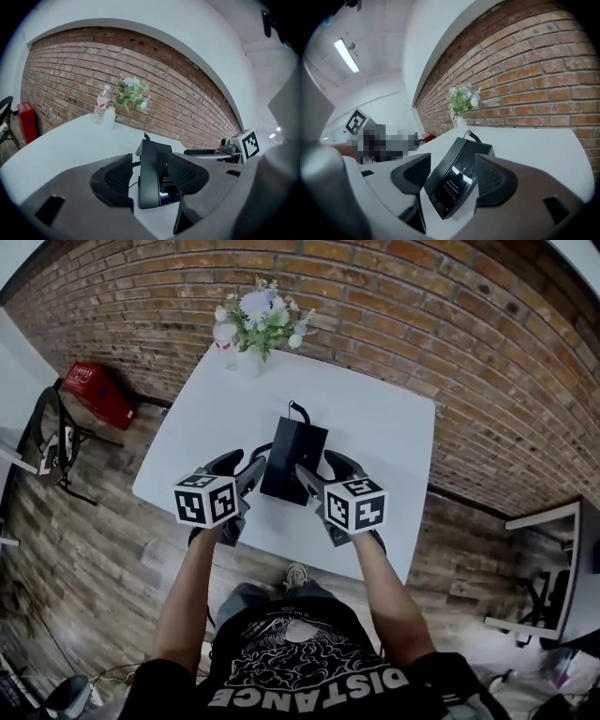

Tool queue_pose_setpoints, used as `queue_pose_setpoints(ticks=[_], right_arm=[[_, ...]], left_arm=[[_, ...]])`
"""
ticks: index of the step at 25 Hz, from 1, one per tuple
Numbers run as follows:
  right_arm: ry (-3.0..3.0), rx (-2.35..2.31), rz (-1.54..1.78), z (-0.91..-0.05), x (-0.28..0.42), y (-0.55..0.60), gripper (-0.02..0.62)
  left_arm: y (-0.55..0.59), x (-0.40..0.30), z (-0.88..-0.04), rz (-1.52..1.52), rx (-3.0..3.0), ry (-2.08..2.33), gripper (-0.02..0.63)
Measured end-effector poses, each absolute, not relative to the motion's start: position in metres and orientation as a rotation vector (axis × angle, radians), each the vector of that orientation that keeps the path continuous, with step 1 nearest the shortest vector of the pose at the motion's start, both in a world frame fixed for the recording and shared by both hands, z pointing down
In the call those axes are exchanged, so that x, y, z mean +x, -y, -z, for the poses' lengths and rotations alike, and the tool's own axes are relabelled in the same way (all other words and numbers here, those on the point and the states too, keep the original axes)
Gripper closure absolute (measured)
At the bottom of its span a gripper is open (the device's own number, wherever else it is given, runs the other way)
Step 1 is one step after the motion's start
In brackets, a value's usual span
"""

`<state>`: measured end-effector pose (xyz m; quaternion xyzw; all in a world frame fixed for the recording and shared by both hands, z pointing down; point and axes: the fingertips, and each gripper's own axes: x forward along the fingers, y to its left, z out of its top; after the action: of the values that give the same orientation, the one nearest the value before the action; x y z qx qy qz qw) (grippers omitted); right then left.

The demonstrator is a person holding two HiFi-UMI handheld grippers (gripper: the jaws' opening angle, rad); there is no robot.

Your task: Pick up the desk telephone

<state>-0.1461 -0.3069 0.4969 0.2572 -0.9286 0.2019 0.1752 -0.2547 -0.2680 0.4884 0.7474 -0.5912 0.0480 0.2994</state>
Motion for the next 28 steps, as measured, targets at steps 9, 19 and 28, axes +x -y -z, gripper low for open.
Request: queue_pose_setpoints(ticks=[9, 19, 28], right_arm=[[2.505, 0.864, -0.768, -0.544, -0.144, 0.323, 0.307], [2.402, 0.936, -0.992, -0.583, -0.15, 0.331, 0.302], [2.351, 0.889, -1.185, -0.596, -0.158, 0.33, 0.302]], left_arm=[[0.306, -0.24, -0.537, -0.14, 1.975, 1.247, 0.346], [0.335, -0.228, -0.574, -0.228, 1.984, 1.013, 0.334], [0.338, -0.212, -0.589, -0.265, 1.976, 0.852, 0.334]])
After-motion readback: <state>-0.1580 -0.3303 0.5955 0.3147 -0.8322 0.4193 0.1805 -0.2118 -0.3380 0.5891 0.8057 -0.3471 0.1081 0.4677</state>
